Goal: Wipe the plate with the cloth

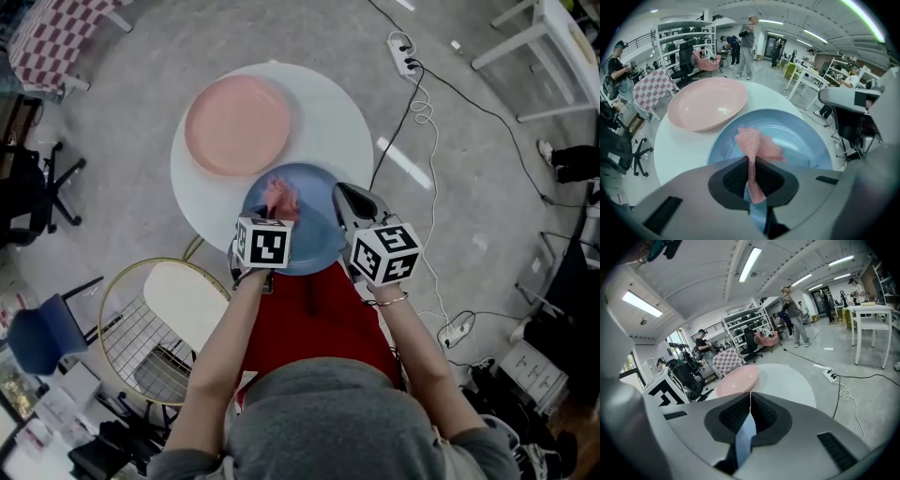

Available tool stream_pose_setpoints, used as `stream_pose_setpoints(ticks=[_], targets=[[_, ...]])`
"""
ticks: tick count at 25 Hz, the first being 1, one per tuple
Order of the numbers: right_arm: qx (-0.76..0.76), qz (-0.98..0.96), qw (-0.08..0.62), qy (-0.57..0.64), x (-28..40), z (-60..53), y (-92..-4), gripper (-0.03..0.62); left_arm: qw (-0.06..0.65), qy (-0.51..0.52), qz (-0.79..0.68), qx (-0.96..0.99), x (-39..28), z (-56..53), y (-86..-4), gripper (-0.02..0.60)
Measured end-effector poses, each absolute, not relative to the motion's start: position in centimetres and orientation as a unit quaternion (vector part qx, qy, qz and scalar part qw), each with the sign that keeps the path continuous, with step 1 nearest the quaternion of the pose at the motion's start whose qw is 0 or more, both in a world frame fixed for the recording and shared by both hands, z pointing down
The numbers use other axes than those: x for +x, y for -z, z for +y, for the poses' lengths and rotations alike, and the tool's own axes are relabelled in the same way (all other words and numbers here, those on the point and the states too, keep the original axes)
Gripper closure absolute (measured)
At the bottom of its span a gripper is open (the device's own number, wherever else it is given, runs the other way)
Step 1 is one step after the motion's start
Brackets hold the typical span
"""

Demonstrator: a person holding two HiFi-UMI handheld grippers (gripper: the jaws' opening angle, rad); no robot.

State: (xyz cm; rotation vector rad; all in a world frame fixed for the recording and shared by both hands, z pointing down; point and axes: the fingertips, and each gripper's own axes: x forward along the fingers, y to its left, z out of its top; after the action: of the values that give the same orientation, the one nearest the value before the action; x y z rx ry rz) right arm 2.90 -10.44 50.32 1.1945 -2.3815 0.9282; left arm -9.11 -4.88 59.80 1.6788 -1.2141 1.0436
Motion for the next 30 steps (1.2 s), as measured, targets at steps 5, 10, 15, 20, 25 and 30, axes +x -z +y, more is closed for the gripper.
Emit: stream_pose_setpoints(ticks=[5,10,15,20,25,30], targets=[[0.400,-0.841,0.165,-0.323,1.7,-10.6,-50.5,0.565,0.402,-0.411,-0.500,0.648,-10.9,-4.4,-59.5,0.552],[0.392,-0.846,0.165,-0.321,0.8,-10.6,-50.4,0.565,0.400,-0.411,-0.516,0.636,-12.8,-3.8,-59.2,0.552],[0.397,-0.845,0.163,-0.318,1.1,-10.2,-50.2,0.565,0.396,-0.409,-0.530,0.628,-14.3,-3.2,-58.8,0.552],[0.416,-0.838,0.157,-0.316,2.3,-9.6,-49.9,0.565,0.376,-0.400,-0.543,0.635,-15.2,-3.0,-57.4,0.552],[0.445,-0.825,0.150,-0.314,4.2,-8.7,-49.6,0.565,0.362,-0.384,-0.532,0.662,-14.0,-3.3,-56.0,0.552],[0.485,-0.804,0.138,-0.315,6.8,-7.5,-49.3,0.565,0.353,-0.372,-0.484,0.709,-9.5,-3.8,-55.1,0.552]])
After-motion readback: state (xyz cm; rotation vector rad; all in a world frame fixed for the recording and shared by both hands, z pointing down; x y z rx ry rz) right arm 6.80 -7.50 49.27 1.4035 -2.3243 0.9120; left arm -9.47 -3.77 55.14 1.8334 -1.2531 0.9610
